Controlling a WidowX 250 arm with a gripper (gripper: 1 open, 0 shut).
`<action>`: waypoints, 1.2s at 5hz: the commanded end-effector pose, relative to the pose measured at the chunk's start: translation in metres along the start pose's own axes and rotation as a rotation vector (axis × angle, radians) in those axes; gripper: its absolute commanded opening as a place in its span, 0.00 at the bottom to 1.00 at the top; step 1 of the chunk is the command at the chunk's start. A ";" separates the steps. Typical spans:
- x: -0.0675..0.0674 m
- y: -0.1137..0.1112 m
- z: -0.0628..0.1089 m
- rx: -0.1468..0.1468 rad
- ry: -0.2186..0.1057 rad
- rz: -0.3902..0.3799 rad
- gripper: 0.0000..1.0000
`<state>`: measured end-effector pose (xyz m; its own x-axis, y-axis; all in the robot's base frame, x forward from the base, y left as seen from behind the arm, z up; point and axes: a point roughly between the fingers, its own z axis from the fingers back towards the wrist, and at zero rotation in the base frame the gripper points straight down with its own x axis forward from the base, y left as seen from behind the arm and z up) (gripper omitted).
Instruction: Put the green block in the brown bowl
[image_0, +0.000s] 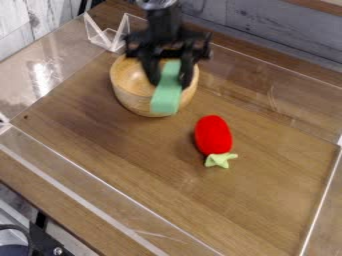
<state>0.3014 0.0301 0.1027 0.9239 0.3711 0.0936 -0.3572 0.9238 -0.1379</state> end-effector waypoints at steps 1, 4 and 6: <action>0.016 0.004 0.002 -0.025 -0.041 0.014 0.00; 0.033 0.028 -0.013 -0.050 -0.050 0.046 0.00; 0.043 0.036 -0.020 -0.057 -0.049 0.059 0.00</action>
<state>0.3249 0.0721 0.0711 0.8984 0.4304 0.0874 -0.4082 0.8917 -0.1955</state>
